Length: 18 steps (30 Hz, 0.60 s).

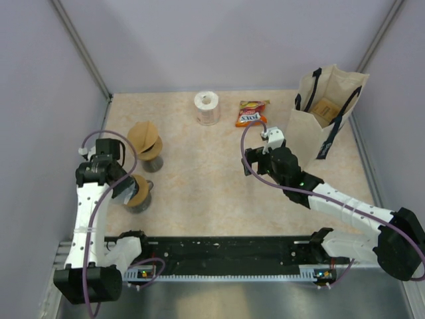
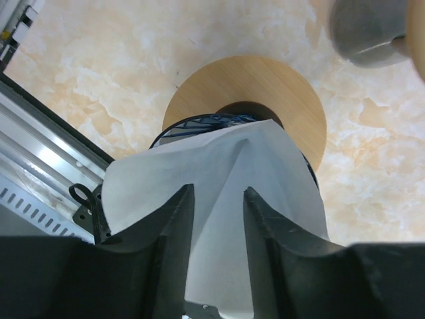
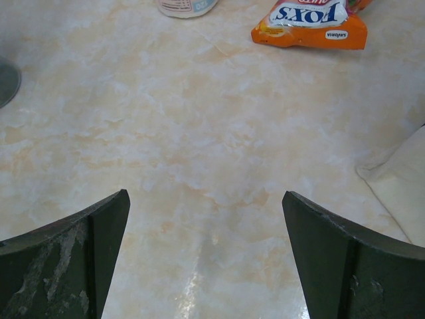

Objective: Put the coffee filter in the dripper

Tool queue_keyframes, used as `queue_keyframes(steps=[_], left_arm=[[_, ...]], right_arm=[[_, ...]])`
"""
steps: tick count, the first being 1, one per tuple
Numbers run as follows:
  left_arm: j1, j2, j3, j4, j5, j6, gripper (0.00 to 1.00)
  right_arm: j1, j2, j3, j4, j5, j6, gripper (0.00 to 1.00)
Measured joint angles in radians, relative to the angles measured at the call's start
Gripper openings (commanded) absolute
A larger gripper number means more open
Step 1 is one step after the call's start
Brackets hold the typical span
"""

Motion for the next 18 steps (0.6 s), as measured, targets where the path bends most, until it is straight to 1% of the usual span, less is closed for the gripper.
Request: queue_keyframes(steps=[5,6,7,8,9,10,11,14,18], left_arm=[[0.000,-0.013,0.116,-0.056,-0.024,0.020,0.48],[0.000,-0.024,0.151,-0.067,-0.034,0.025,0.50],[0.000,-0.038,0.178,-0.071,-0.042,0.030,0.55],[0.000,-0.051,0.198,-0.075,-0.047,0.034,0.61],[0.000,-0.071,0.224,-0.083,-0.052,0.040,0.70],[0.000,-0.089,0.245,-0.090,-0.055,0.045,0.90],[0.000,-0.108,0.268,-0.098,-0.057,0.051,0.99],[0.000,-0.154,0.324,-0.096,-0.034,0.072,0.99],[0.001,-0.248,0.320,0.019,0.116,0.093,0.99]], right_arm=[[0.000,0.000,0.000,0.000,0.000,0.000,0.99],[0.000,0.000,0.000,0.000,0.000,0.000,0.99],[0.000,0.000,0.000,0.000,0.000,0.000,0.99],[0.000,0.000,0.000,0.000,0.000,0.000,0.99],[0.000,0.000,0.000,0.000,0.000,0.000,0.99],[0.000,0.000,0.000,0.000,0.001,0.000,0.99],[0.000,0.000,0.000,0.000,0.003,0.000,0.99],[0.000,-0.003,0.000,0.000,0.018,0.003,0.99],[-0.005,-0.023,0.001,-0.005,0.041,0.025,0.99]])
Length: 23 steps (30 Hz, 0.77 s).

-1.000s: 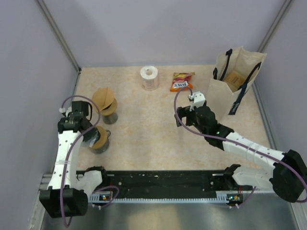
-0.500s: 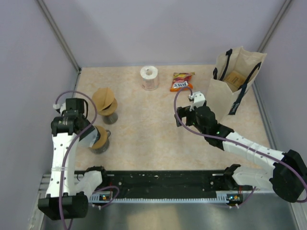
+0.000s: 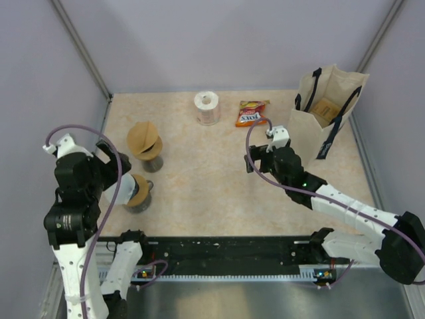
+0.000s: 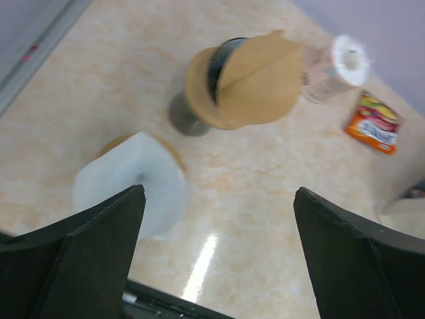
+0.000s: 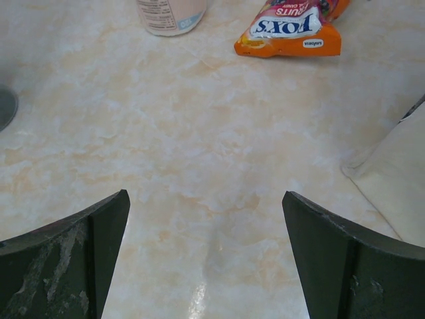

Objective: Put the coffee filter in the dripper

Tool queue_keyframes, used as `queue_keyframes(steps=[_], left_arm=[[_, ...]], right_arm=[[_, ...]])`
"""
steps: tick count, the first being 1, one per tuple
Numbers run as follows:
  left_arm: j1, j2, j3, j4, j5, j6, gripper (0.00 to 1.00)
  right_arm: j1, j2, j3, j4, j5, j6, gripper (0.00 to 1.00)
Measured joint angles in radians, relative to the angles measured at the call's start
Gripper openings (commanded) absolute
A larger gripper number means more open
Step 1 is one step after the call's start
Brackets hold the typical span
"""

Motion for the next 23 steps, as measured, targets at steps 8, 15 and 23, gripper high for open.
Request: queue_keyframes(steps=[8,15,23], left_arm=[[0.000,0.033,-0.106,0.329,0.366,-0.018,0.99],[-0.213,0.157,-0.220,0.497,0.369,-0.057,0.99],[-0.370,0.185,-0.221,0.561,0.256,-0.032,0.99]], right_arm=[[-0.003,-0.111,0.001,-0.025,0.047,0.014,0.99],[-0.006,-0.211,0.000,-0.029,0.068,0.011,0.99],[-0.006,-0.339,-0.051,-0.018,0.069,0.004,0.99]])
